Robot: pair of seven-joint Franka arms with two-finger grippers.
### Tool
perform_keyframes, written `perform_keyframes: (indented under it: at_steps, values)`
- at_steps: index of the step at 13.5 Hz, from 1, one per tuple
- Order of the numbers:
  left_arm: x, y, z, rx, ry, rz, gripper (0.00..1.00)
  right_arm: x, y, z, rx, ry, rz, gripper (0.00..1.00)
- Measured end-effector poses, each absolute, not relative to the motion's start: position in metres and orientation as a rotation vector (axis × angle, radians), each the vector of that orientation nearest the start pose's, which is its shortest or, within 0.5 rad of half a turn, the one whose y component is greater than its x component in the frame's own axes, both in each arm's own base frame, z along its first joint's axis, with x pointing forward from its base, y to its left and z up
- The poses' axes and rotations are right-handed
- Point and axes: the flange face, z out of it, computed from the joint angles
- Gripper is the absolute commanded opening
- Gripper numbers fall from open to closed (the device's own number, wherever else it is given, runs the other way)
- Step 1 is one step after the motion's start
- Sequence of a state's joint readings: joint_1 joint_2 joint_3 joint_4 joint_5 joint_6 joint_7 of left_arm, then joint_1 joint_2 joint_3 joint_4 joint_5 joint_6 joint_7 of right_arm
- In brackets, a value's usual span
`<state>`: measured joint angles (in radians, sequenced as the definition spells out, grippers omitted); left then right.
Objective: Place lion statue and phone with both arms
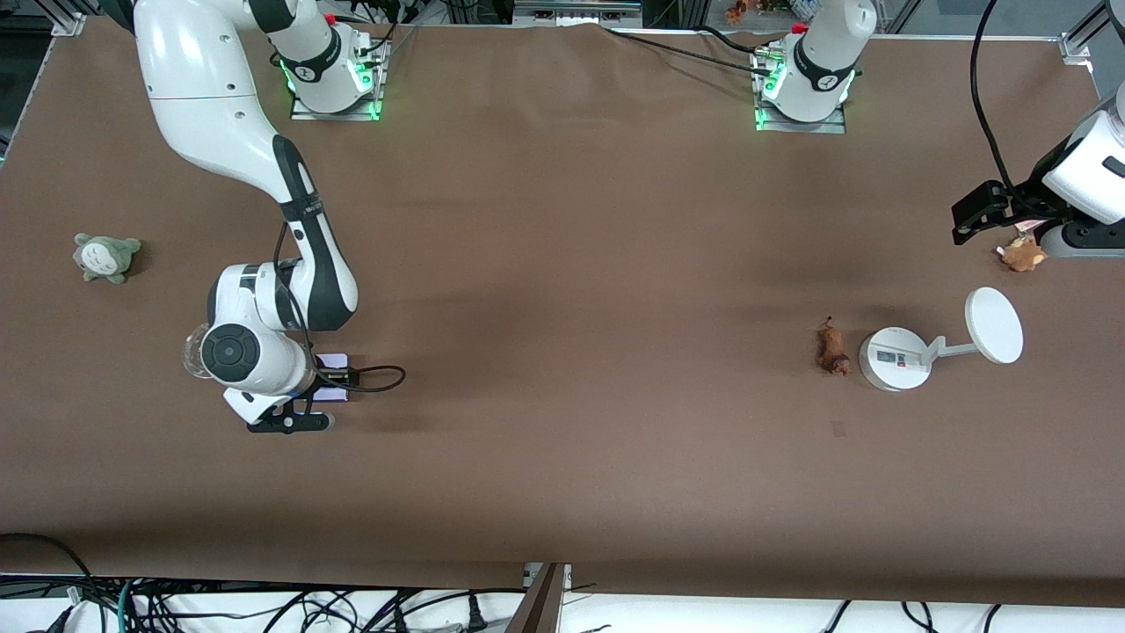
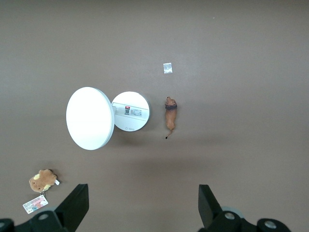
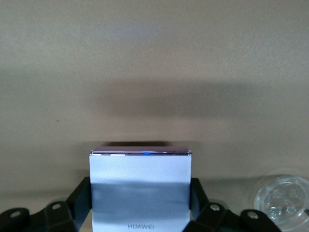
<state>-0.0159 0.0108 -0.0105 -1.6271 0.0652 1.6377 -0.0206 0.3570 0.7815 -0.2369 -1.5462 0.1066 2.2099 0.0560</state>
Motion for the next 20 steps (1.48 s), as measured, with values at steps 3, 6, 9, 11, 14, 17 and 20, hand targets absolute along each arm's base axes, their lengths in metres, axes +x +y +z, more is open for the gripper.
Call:
perform_keyframes:
  at_steps: [3,6,9,11,14,17,20]
  values:
    - [0.562,-0.008,0.598,-3.077,0.015,-0.001,1.00,0.683,0.098,0.186,-3.232,-0.106,0.163,0.70]
    - [0.561,-0.008,0.597,-3.076,0.015,0.020,1.00,0.682,0.089,0.182,-3.232,-0.098,0.178,1.00]
    - [0.561,-0.008,0.596,-3.076,0.015,0.027,1.00,0.689,0.091,0.204,-3.225,-0.111,0.117,1.00]
    - [0.560,-0.008,0.596,-3.076,0.014,0.029,1.00,0.700,0.096,0.247,-3.211,-0.130,0.021,1.00]
    - [0.560,-0.008,0.596,-3.076,0.014,0.030,1.00,0.708,0.085,0.339,-3.197,-0.217,-0.006,1.00]
    - [0.560,-0.008,0.596,-3.076,0.015,0.030,1.00,0.699,0.046,0.424,-3.198,-0.250,0.019,1.00]
    - [0.560,-0.008,0.596,-3.076,0.015,0.031,1.00,0.675,0.022,0.486,-3.179,-0.197,0.040,1.00]
